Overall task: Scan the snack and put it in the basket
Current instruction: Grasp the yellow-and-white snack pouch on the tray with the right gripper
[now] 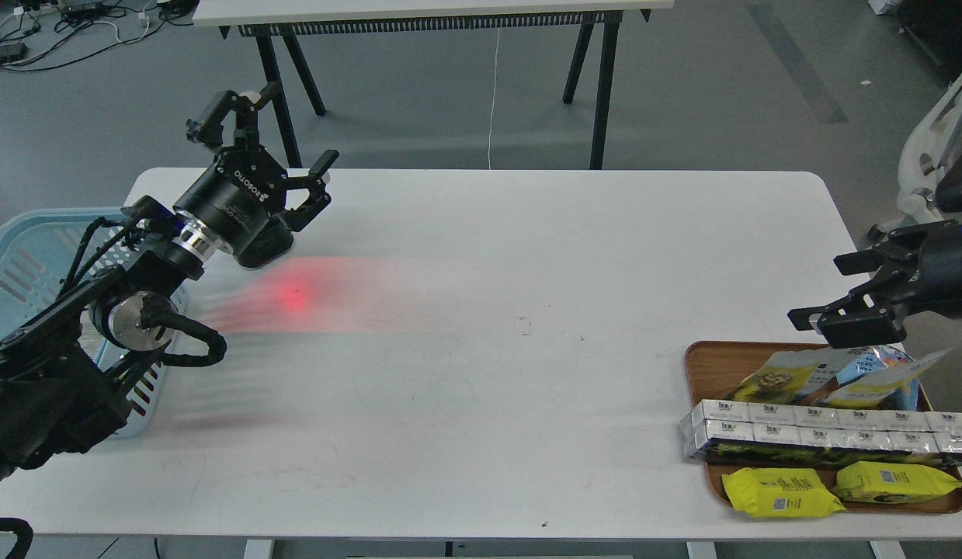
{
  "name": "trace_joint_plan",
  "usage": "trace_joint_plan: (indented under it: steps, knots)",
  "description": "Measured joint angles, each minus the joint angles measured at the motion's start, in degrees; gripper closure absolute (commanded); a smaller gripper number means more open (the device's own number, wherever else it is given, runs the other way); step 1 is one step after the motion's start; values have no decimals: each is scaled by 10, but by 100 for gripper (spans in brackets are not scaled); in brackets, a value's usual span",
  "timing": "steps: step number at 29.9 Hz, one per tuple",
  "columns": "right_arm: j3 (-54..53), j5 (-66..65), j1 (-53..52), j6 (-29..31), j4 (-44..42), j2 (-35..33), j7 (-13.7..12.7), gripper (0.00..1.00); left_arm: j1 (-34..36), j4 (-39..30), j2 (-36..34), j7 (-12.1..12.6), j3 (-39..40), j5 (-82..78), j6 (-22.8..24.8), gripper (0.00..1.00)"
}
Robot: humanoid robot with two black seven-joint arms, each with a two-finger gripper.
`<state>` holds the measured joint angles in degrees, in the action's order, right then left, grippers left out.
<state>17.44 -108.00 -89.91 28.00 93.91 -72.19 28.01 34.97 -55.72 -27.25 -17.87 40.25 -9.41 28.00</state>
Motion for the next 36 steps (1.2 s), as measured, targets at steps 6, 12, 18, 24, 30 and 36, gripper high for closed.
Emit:
trace_joint_plan:
  steps: [6,12,18,24,30,36]
  knots:
    - [-1,-55,-3,0,10,7,0,1,-6,2,1,-1,0,0,0,0]
    - [0,-92,-3,0,40,7,0,1,-12,3,1,-2,2,-1,0,0]
    - [6,-129,0,0,53,7,0,3,-13,4,1,-2,3,-1,0,0]
    - [8,-167,22,0,53,9,0,3,-13,5,3,-2,3,-1,0,0]
    - [8,-170,60,0,52,26,0,7,-14,5,3,-1,3,-1,0,0]
    - [7,-170,70,0,46,48,0,25,-14,6,4,-2,3,-1,0,0]
